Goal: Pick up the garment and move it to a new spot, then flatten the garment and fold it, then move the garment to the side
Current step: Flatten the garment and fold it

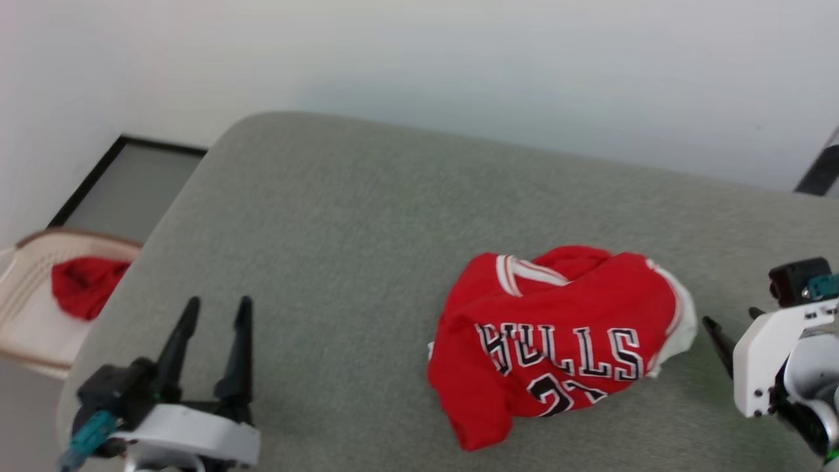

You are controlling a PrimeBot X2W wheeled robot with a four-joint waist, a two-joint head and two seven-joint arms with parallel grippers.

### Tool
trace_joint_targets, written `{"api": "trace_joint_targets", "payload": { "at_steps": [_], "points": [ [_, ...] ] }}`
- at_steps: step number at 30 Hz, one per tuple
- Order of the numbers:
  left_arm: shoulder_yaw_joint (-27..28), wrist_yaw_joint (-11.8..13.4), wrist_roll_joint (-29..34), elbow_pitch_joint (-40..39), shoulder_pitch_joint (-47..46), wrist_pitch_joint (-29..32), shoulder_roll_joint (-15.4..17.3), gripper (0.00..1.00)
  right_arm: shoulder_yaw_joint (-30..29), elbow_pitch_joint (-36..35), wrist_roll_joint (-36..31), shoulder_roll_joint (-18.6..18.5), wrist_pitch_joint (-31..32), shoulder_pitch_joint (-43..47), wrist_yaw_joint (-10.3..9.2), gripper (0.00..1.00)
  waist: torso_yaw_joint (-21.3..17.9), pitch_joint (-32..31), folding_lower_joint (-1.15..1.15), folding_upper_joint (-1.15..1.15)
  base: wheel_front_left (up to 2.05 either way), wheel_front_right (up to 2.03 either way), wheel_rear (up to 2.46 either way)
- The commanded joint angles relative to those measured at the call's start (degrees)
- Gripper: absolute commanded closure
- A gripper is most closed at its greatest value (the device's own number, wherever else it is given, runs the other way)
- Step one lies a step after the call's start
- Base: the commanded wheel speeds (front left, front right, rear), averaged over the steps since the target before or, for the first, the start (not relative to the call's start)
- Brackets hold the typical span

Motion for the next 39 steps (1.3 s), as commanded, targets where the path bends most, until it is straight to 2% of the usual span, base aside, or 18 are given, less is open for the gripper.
{"api": "trace_joint_targets", "payload": {
  "at_steps": [1,9,14,15,16,17,25,32,39],
  "points": [
    [-0.46,-0.42,0.32,0.37,-1.15,-0.36,-0.49,0.00,0.11,0.23,0.83,-0.24,1.22,-1.20,-0.07,0.00,4.04,4.46,0.00,0.00,0.00,0.00,0.00],
    [-2.48,-1.36,0.00,3.47,-5.54,-1.86,-3.12,0.00,2.71,4.25,3.35,-2.42,7.81,-4.73,-0.06,0.00,7.40,9.06,0.00,0.00,0.00,0.00,0.00],
    [-2.86,-1.90,-0.34,5.17,-7.72,-2.39,-4.12,0.00,5.31,8.61,5.18,-1.05,9.29,-6.26,-0.04,0.00,8.34,10.27,0.00,0.00,0.00,0.00,0.00],
    [-2.96,-1.92,-0.25,5.51,-7.96,-2.49,-4.24,0.00,5.96,9.76,5.78,-0.58,9.64,-6.34,-0.03,0.08,8.44,10.36,0.00,0.00,0.00,0.00,0.00],
    [-3.11,-1.99,-0.19,5.87,-8.20,-2.42,-4.34,0.00,6.66,10.75,6.05,-0.34,9.73,-6.65,0.04,0.76,8.52,10.40,0.00,0.00,0.00,0.00,0.00],
    [-3.21,-2.07,-0.16,6.17,-8.47,-2.47,-4.44,0.00,7.63,11.46,6.20,-0.34,9.86,-6.94,0.12,1.00,8.59,10.41,0.00,0.00,0.00,0.00,0.00],
    [-2.35,-2.07,-0.33,7.62,-7.75,-2.77,-3.92,0.00,8.93,13.69,7.95,-4.67,9.55,-10.23,-0.14,1.00,7.15,9.07,0.00,0.00,0.00,0.00,0.00],
    [-1.42,-1.54,-0.50,7.00,-6.53,-2.83,-3.04,0.00,9.04,10.41,9.75,-8.80,9.20,-13.27,-0.08,1.00,4.23,7.05,0.00,0.00,0.00,0.00,0.00],
    [-1.59,-1.04,-0.21,6.05,-5.58,-2.36,-2.33,0.00,7.38,8.26,11.34,-13.87,10.60,-11.24,-0.08,1.00,1.68,5.69,0.00,0.00,0.00,0.00,0.00]
  ]
}}
